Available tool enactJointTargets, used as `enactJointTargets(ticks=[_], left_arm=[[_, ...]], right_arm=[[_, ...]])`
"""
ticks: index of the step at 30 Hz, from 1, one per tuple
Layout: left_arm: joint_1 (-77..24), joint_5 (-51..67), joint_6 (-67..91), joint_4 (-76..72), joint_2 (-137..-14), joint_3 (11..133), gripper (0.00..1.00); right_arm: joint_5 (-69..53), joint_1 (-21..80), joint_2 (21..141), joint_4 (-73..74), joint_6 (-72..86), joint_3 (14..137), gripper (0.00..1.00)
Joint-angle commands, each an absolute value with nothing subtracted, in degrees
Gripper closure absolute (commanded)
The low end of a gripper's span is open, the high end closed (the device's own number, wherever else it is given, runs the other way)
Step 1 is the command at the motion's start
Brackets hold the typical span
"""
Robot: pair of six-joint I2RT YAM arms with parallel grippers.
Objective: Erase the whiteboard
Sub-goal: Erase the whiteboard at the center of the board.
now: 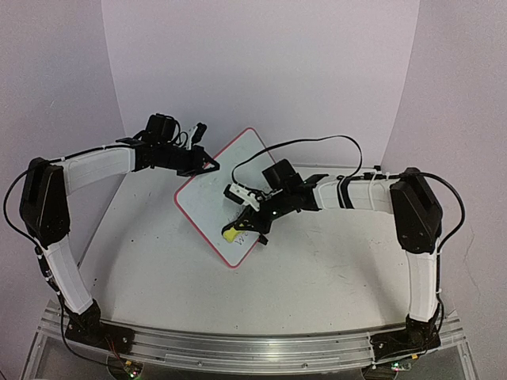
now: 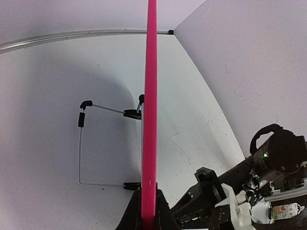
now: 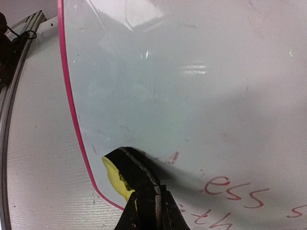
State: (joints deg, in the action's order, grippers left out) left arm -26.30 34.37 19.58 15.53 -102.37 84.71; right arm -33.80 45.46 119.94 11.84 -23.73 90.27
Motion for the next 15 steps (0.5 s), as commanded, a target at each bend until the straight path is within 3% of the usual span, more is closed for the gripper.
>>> enactJointTargets(ticks=[1,15], left_arm=[[-29.22,37.18,21.18,19.33,-103.04,83.94,1.0],[-29.67,39.9,20.64,21.18,-102.88,83.62,1.0]], right_arm=[[-27.96,46.73,122.0,7.4,-23.31,97.34,1.0],[-18.45,37.59,125.04,8.79,-19.86,97.83,1.0]])
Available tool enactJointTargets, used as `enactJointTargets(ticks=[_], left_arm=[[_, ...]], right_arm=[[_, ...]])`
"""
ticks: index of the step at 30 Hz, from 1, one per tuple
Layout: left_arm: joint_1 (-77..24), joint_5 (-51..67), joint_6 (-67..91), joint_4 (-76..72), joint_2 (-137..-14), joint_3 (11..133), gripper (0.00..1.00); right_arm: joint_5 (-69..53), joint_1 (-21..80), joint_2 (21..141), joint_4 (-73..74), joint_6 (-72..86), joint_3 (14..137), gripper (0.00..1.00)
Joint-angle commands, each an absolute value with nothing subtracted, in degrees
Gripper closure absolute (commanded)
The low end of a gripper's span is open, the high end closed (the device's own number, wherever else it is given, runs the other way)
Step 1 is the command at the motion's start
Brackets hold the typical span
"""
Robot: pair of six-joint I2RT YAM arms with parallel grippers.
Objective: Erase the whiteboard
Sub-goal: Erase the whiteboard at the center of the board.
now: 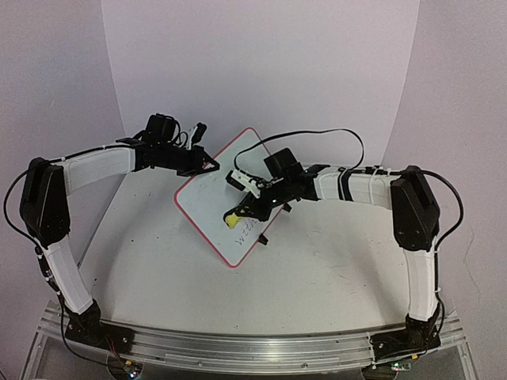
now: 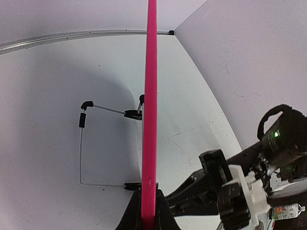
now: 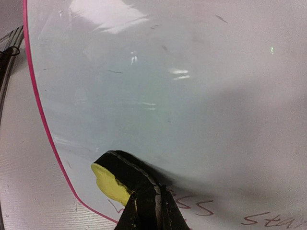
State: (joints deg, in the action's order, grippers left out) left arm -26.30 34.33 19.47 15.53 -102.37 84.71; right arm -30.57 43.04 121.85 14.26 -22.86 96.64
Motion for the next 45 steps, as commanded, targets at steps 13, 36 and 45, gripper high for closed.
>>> enactJointTargets(ticks=[13,36,45], left_arm=[[-30.85,43.35,19.91,23.28,-103.64,83.84,1.0],[-30.85,42.99,20.44,23.47,-106.27,86.62,1.0],[-30.85,42.87,20.04,23.47,-105.72,85.91,1.0]], right_arm=[[-28.68,36.11,123.76,5.85,-18.59,93.65,1.0],[-26.28,46.85,125.07,10.72,-23.26,96.34,1.0],[-20.21,39.81,123.54,8.56,-19.8,95.73,1.0]])
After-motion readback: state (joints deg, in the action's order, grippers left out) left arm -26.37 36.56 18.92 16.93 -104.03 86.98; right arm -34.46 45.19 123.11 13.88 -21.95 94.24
